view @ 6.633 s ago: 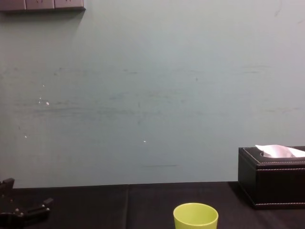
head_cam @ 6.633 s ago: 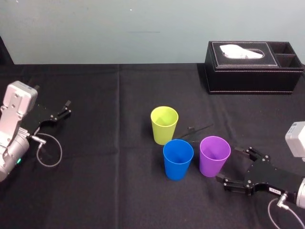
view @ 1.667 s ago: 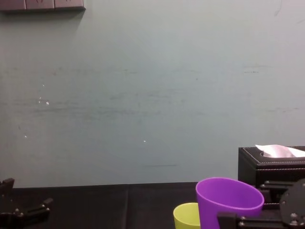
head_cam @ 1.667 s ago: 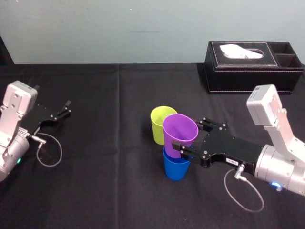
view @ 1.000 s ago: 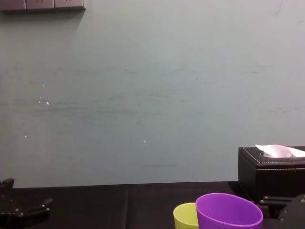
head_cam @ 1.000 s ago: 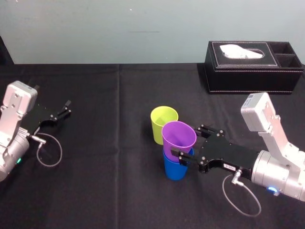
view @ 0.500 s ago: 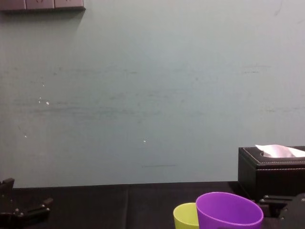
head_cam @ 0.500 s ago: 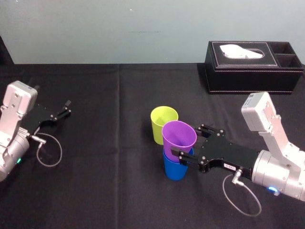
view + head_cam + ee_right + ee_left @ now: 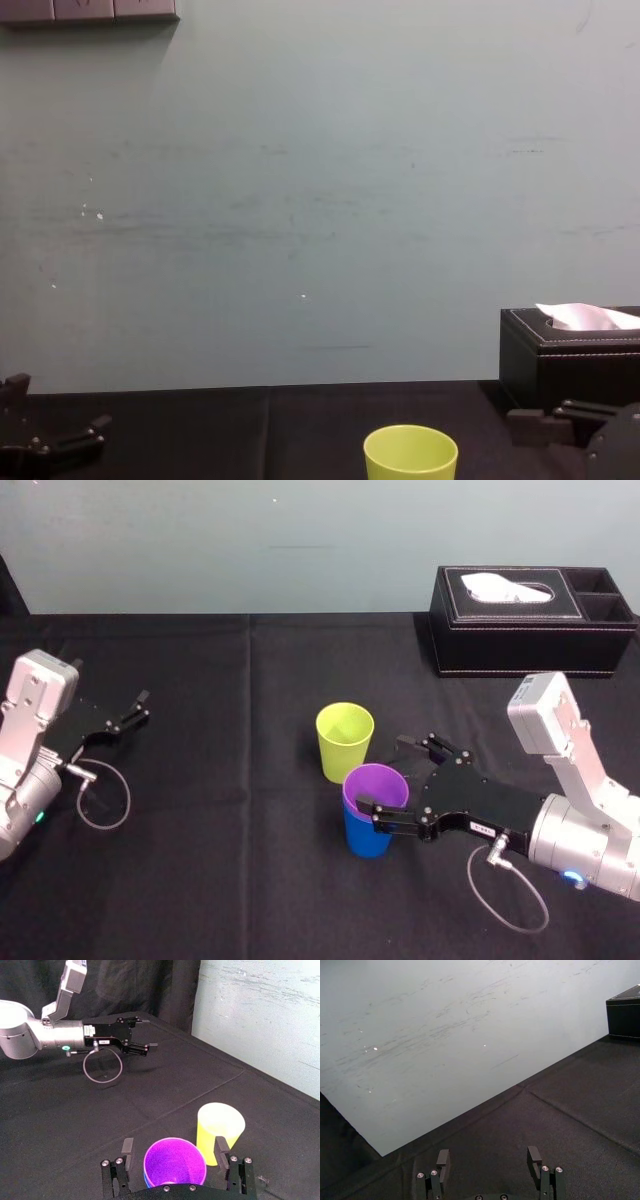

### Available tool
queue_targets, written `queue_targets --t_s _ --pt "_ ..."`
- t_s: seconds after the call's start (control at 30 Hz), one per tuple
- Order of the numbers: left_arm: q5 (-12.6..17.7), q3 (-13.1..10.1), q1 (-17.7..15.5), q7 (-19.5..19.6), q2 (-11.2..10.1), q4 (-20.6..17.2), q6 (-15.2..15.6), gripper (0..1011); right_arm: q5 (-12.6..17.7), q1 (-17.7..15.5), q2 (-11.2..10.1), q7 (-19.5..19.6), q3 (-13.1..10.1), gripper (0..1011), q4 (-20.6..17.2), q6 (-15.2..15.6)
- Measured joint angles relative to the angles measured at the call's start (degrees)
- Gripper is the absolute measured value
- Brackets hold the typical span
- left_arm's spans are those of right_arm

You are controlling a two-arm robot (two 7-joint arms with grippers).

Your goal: Stack the three plastic cups sequentially using one hand.

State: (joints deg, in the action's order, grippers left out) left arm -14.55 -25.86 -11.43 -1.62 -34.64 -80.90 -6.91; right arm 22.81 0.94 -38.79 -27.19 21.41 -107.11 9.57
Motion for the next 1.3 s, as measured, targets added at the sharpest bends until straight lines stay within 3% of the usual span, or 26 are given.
queue_targets --t_s 0.47,0.93,1.3 --pt "0.0 0.0 0.0 0.0 0.0 0.0 0.0 1011 0.0 0.0 0.0 0.0 0.0 1000 0.0 0.0" --pt "0.0 0.0 0.0 0.0 0.0 0.0 0.0 1011 1.1 -4.8 -2.9 0.1 -3.5 1000 -1.5 -1.7" --pt "0.0 0.0 0.0 0.0 0.0 0.0 0.0 1011 2.5 -7.4 -3.6 -0.3 -4.9 1000 -1.2 -2.7"
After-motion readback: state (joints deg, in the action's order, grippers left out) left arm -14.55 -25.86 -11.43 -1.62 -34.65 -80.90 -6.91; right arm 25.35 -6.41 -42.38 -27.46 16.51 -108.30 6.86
